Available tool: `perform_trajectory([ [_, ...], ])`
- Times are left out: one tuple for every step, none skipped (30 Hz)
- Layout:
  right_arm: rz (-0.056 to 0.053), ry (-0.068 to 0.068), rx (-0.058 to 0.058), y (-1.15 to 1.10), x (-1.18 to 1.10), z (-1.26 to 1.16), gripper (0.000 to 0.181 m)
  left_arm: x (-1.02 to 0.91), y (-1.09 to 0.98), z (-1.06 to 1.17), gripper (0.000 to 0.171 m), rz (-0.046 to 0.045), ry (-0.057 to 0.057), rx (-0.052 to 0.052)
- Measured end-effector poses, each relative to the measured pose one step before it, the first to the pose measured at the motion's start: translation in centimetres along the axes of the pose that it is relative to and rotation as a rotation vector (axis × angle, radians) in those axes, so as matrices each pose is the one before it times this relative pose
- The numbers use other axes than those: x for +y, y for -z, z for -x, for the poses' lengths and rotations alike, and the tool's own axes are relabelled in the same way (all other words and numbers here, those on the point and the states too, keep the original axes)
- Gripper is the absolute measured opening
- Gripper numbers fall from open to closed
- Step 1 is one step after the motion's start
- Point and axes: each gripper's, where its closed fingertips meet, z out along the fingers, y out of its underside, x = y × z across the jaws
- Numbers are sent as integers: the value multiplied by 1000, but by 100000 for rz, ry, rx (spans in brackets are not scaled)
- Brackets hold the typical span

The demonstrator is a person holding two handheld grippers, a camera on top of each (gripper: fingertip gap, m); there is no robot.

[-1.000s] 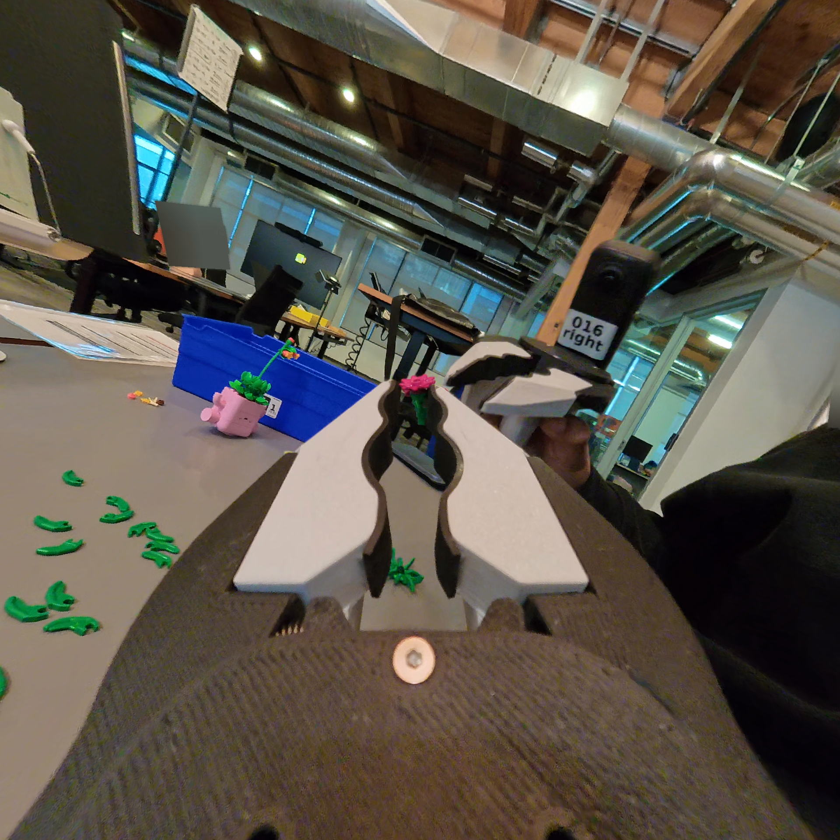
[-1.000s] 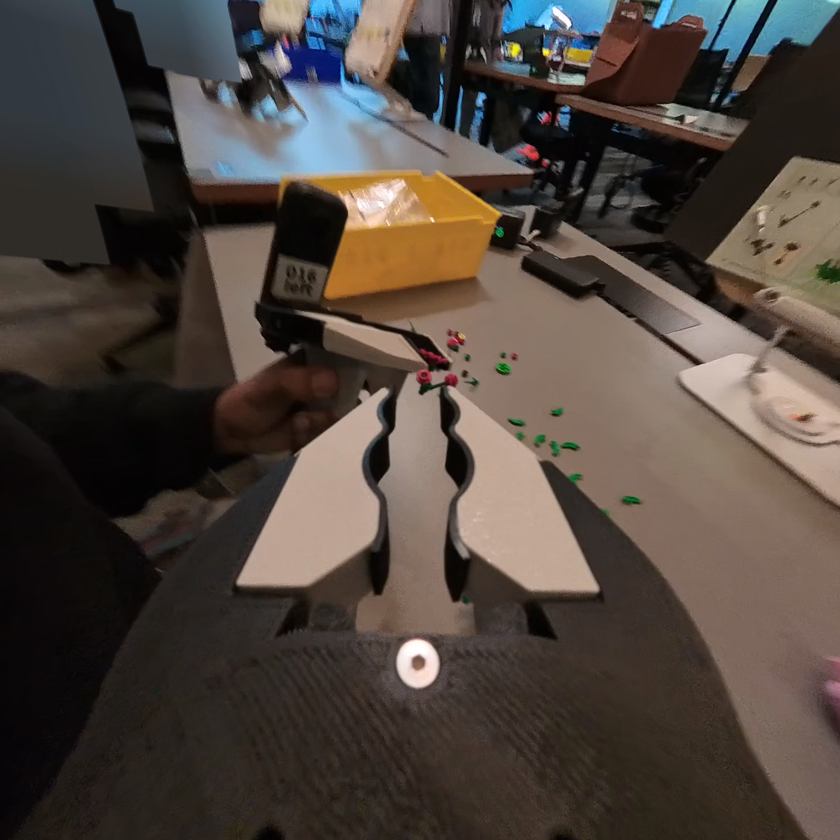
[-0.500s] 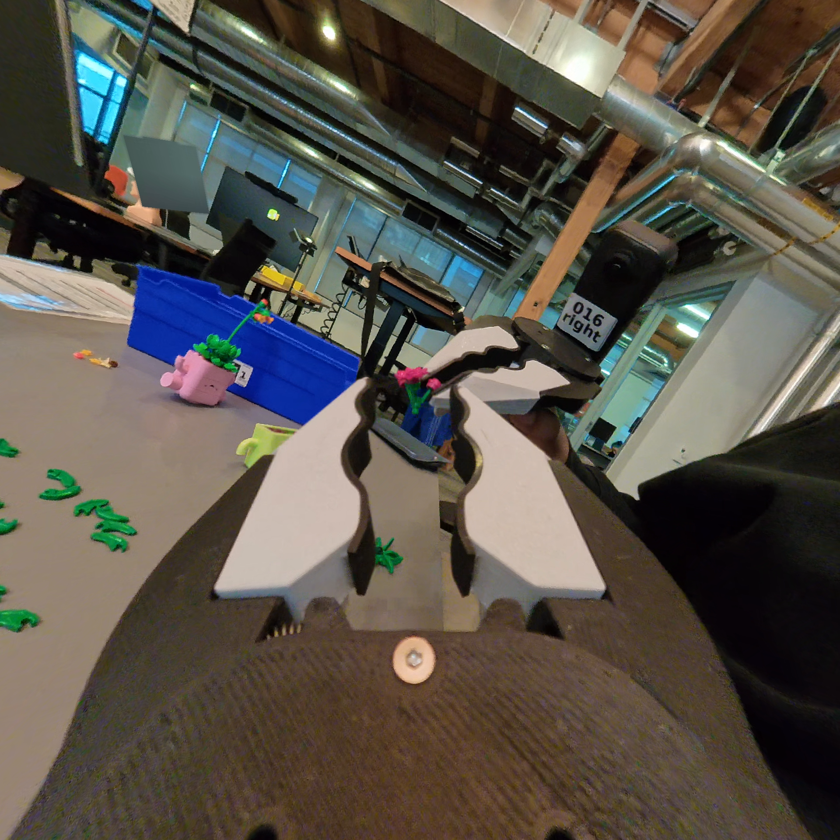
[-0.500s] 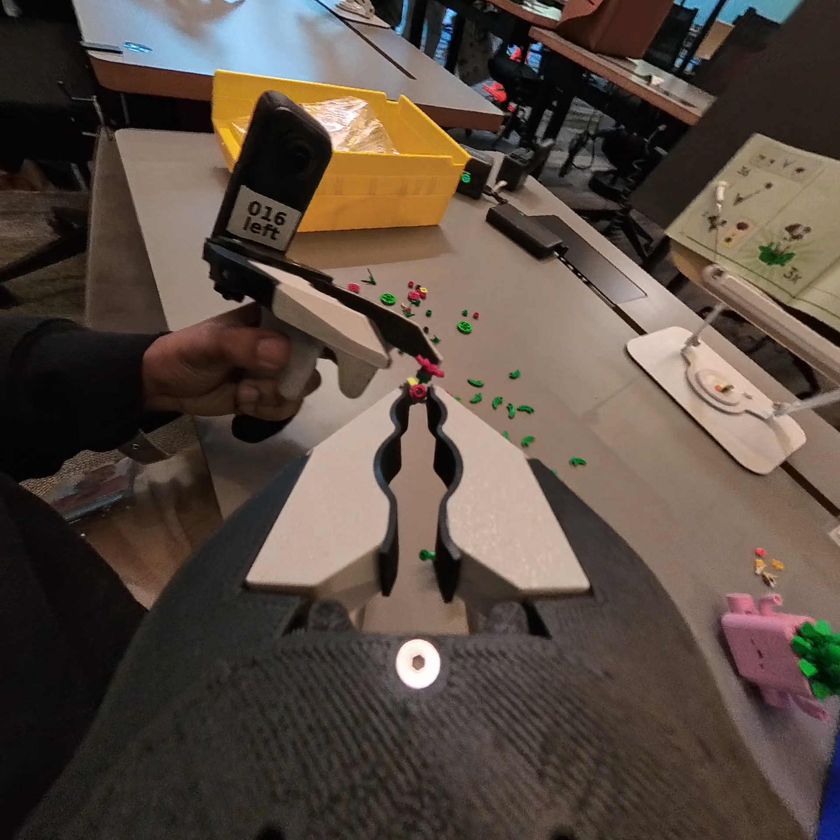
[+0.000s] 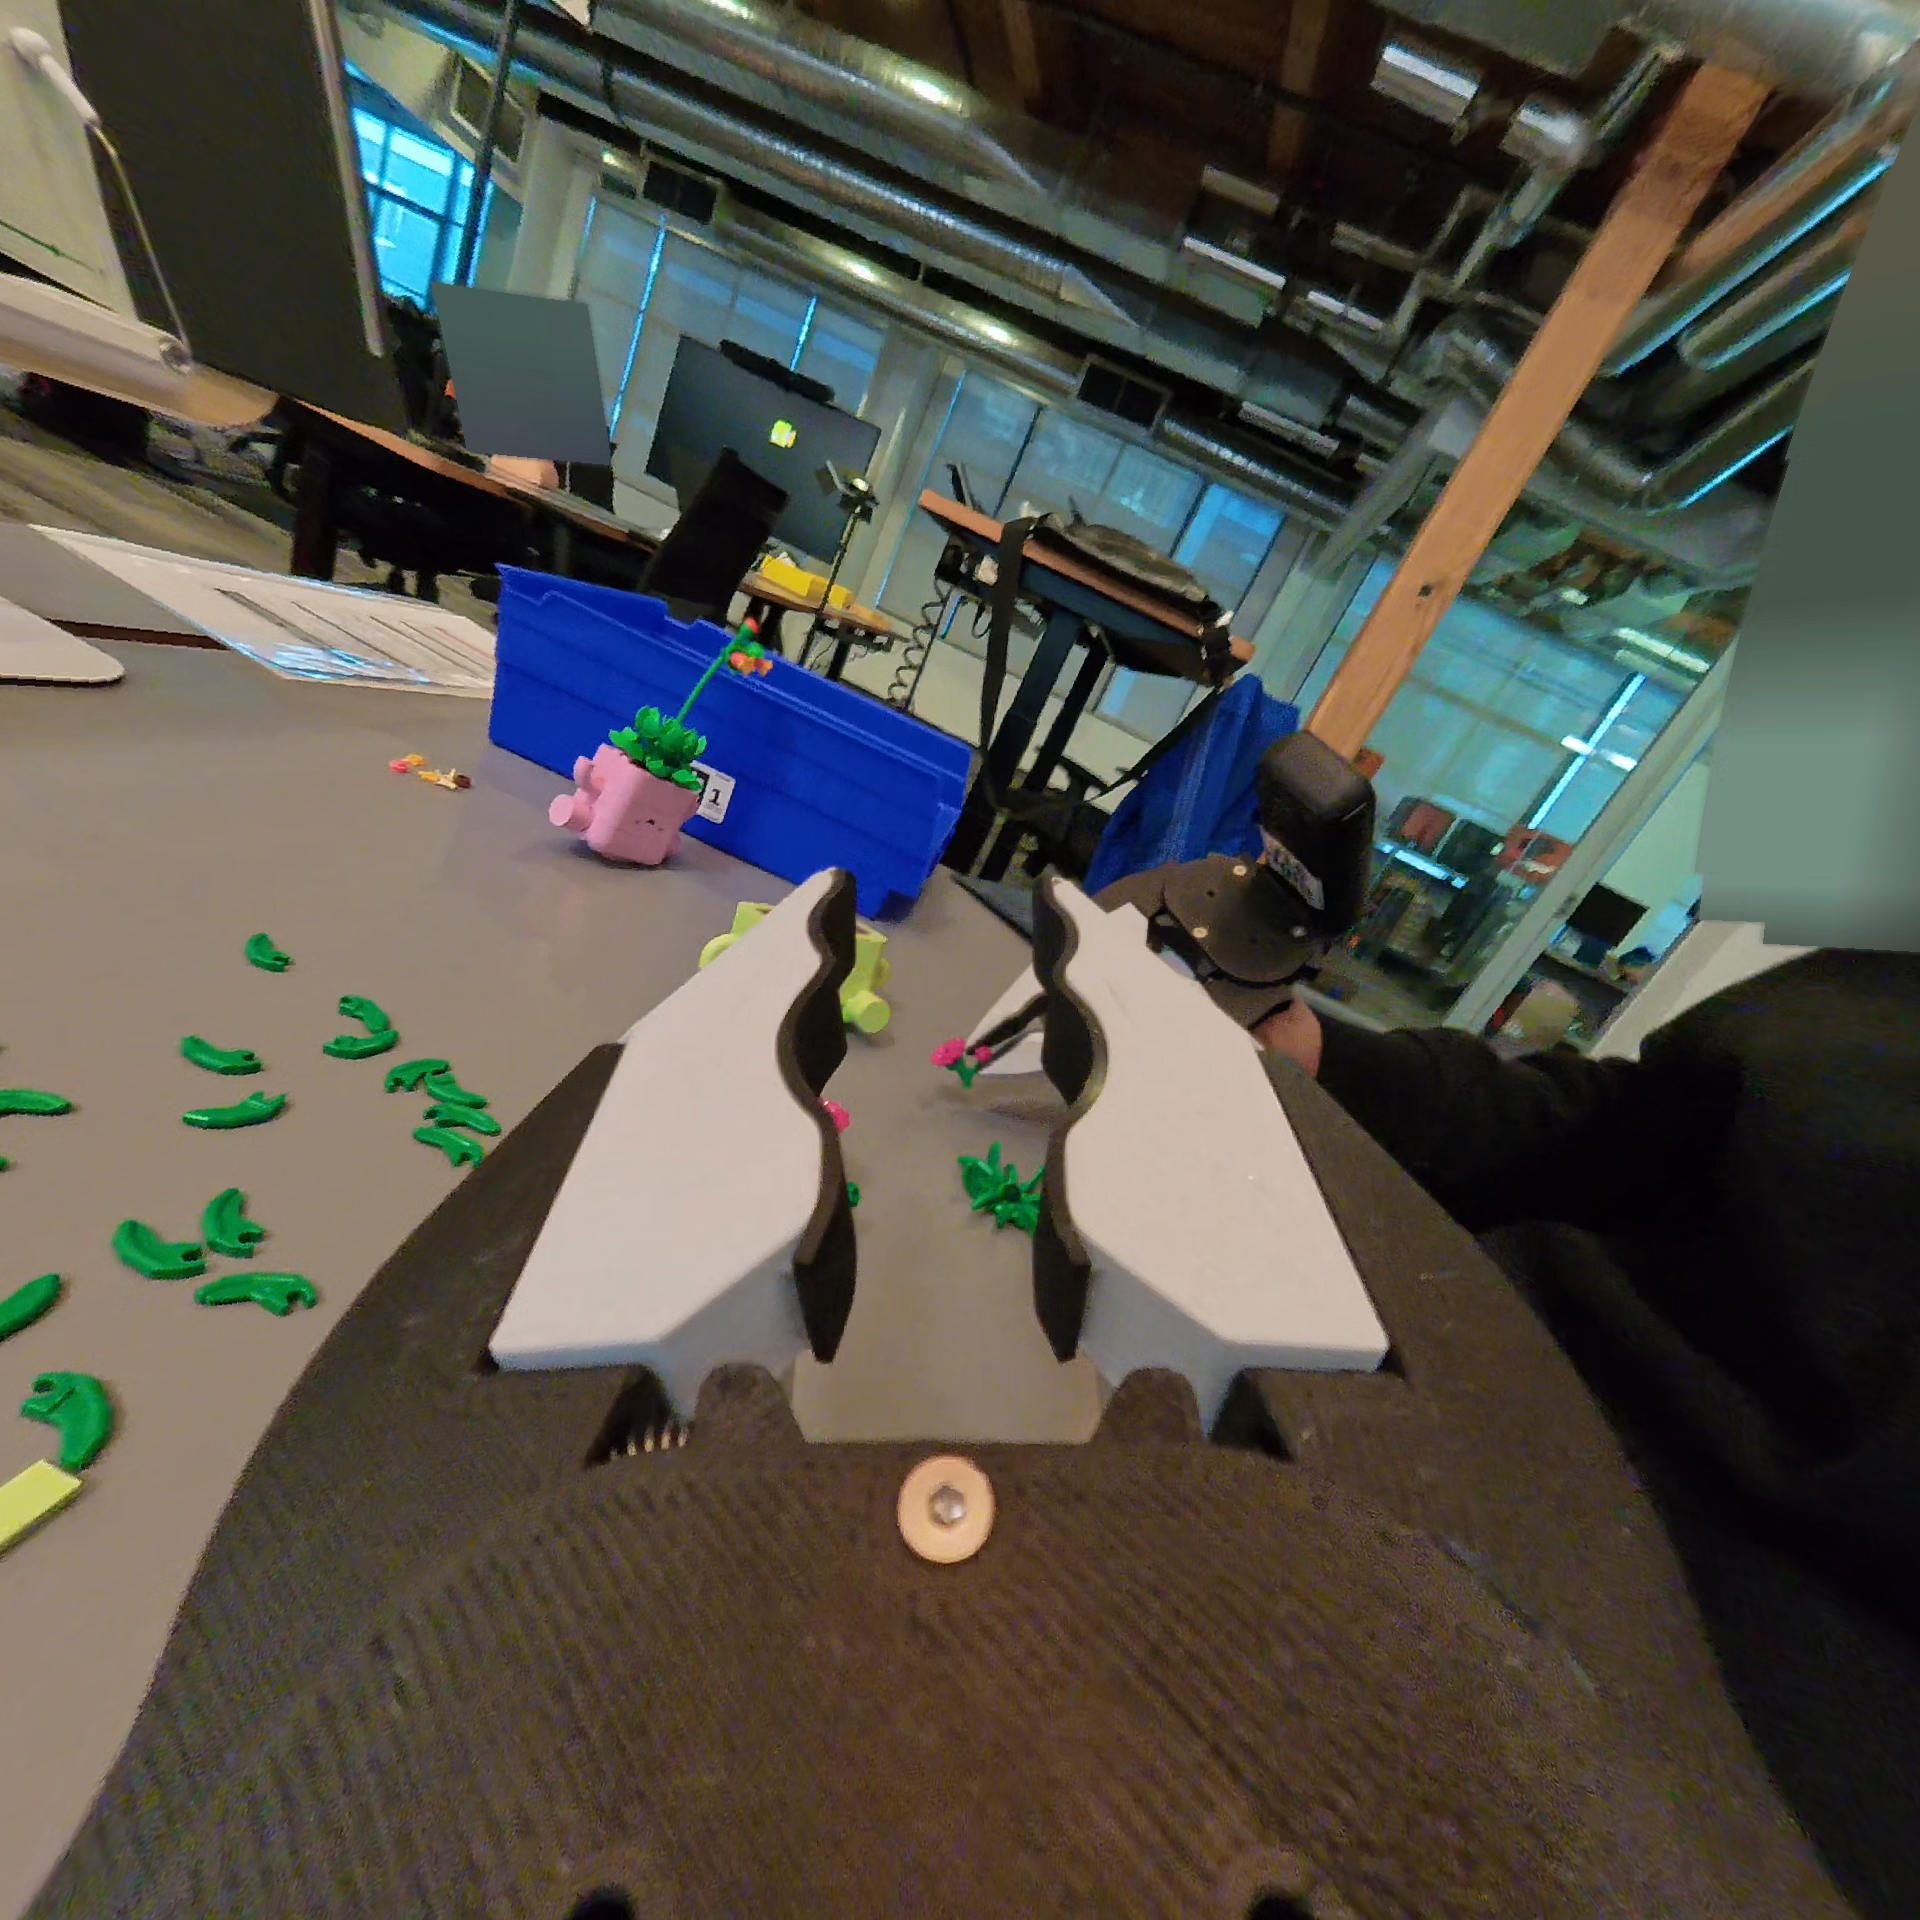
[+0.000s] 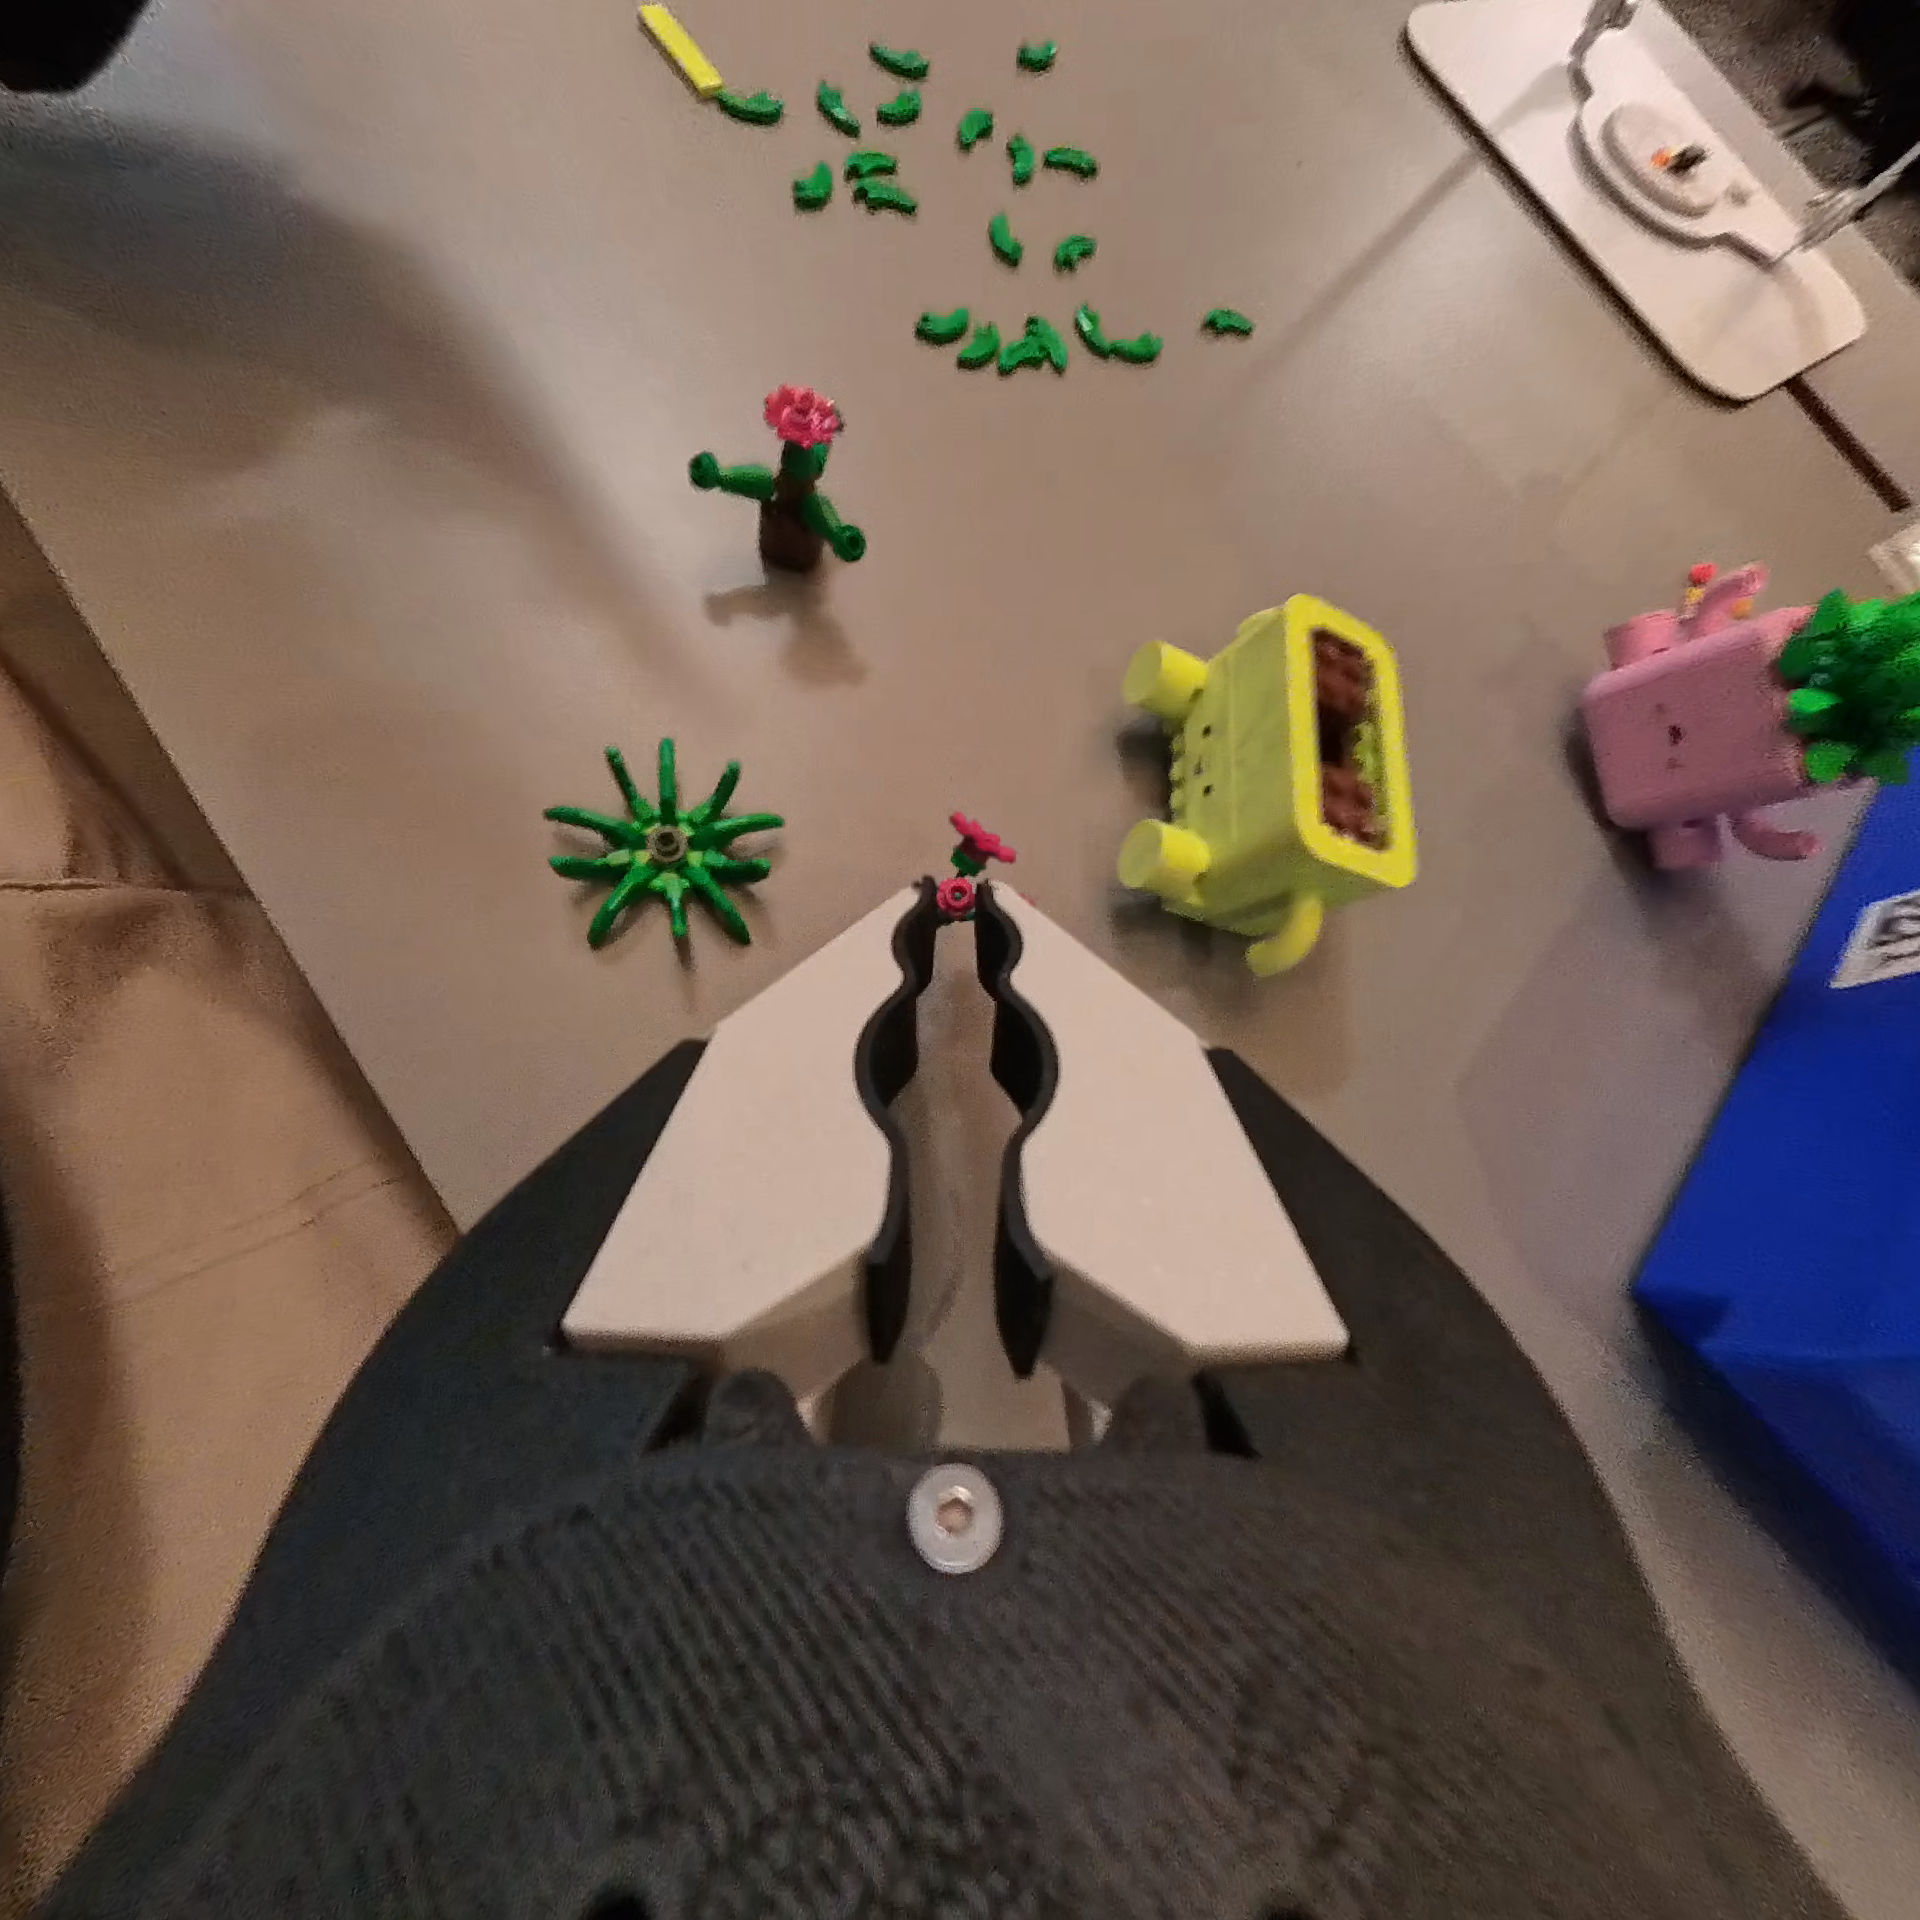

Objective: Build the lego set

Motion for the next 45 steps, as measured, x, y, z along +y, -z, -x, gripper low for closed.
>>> perform_trajectory([
  [-332,-769,-2369,-233,371,412,6,378,-269,80,32,1871,-2023,-1151],
  [-200,-1022,-2565,-223,430,445,6,387,-279,71,32,2029,-2269,-1293],
  [119,-731,-2168,-132,453,415,6,395,-262,-20,32,1899,-2384,-1048],
  [-1577,-641,-1010,39,123,268,6,415,-227,-96,31,1783,-2415,-784],
  [-1795,-251,-1255,138,-12,310,6,315,-212,-156,30,1372,-2437,-570],
  [-740,394,-142,127,75,125,6,92,-180,-152,29,472,-2793,-698],
  [-33,1253,856,114,126,-41,6,-31,-189,-14,28,-138,-2510,-1336],
  [-193,1698,912,114,71,-34,6,-59,-200,43,28,-343,-1849,-1230],
  [-721,1404,1056,130,-46,-28,6,-33,-210,84,27,-506,-1139,-1028],
  [-994,837,748,115,-118,-15,6,56,-231,125,27,-393,-794,-871],
  [-824,452,-243,97,-101,85,7,264,-228,197,27,619,-348,-955],
  [-378,-45,-599,64,-29,106,8,407,-227,216,26,1447,221,-894],
  [40,-196,-831,59,50,118,11,380,-198,171,26,1222,309,-686],
  [435,242,-644,89,155,73,13,191,-147,174,25,485,697,-751],
  [679,589,-599,137,265,40,13,-80,-58,26,25,-530,425,372],
  [171,92,-587,211,224,1,15,-157,-18,164,24,-1216,379,-370],
  [-323,-678,-1079,285,158,40,16,-147,-11,183,24,-1062,547,-302],
  [-807,-1440,-1229,326,87,32,18,-58,-63,120,24,-408,830,200],
  [-1267,-2219,-1176,344,10,-22,19,52,-114,63,24,306,1331,729],
  [-1815,-2897,-1512,379,-114,-34,21,46,-128,13,24,360,1384,1075],
  [-1937,-3626,-1054,384,-159,-145,21,8,-110,-14,24,10,1187,978],
  [-1761,-4076,-1104,400,-168,-217,22,-29,-74,-69,24,-305,850,1028],
  [-1718,-4080,-1779,379,-193,-184,23,-15,-53,-48,24,-199,624,740],
  [-1889,-3505,-2758,338,-236,-113,25,39,-59,-81,24,231,276,657],
  [-1611,-2596,-3191,280,-183,-88,25,74,-63,-123,24,639,-158,794],
  [-650,-1893,-2871,186,-36,-185,25,112,-86,-160,24,823,-448,763],
  [182,-1451,-2983,80,24,-163,25,97,-122,-137,23,777,-509,599],
  [828,-1270,-3495,-29,29,-9,25,78,-135,-154,23,585,-386,690],
  [1233,-1023,-2845,-111,31,-35,25,37,-181,-186,23,279,-92,990],
  [1813,-544,-1657,-157,76,-160,26,44,-196,-220,22,245,165,1328],
  [2875,-238,-936,-170,139,-203,27,73,-219,-258,23,650,22,1423],
  [2983,348,-412,-164,105,-240,28,124,-207,-258,22,1007,-496,1201],
  [2181,1063,-471,-126,4,-242,28,175,-188,-259,22,1124,-837,990],
  [1467,1129,-257,-85,-59,-316,25,181,-152,-292,22,1125,-944,990],
  [1040,253,255,-66,-106,-477,20,150,-128,-332,22,995,-1041,990],
  [621,-1044,-859,-73,-210,-381,17,121,-111,-283,22,739,-1160,639],
  [284,-2002,-2800,-119,-287,-114,14,102,-107,-231,22,591,-1102,361],
  [172,-2100,-4270,-190,-302,130,13,101,-97,-183,21,580,-790,315],
  [768,-1530,-4688,-239,-179,257,13,68,-93,-140,21,499,-295,323],
  [1737,-688,-3608,-260,-7,152,14,13,-43,-111,21,139,133,316],
  [2399,355,-2310,-242,134,56,15,-56,8,-107,21,-316,311,343],
  [2482,1068,-1203,-178,192,-37,15,-64,40,-93,21,-498,326,300],
  [2106,1063,-323,-128,164,-106,15,-15,72,-74,21,-245,292,79],
  [1538,841,-997,-118,104,23,15,19,89,-59,21,54,238,-82],
  [1251,370,-1738,-122,82,175,15,42,101,-51,21,128,186,-185],
])
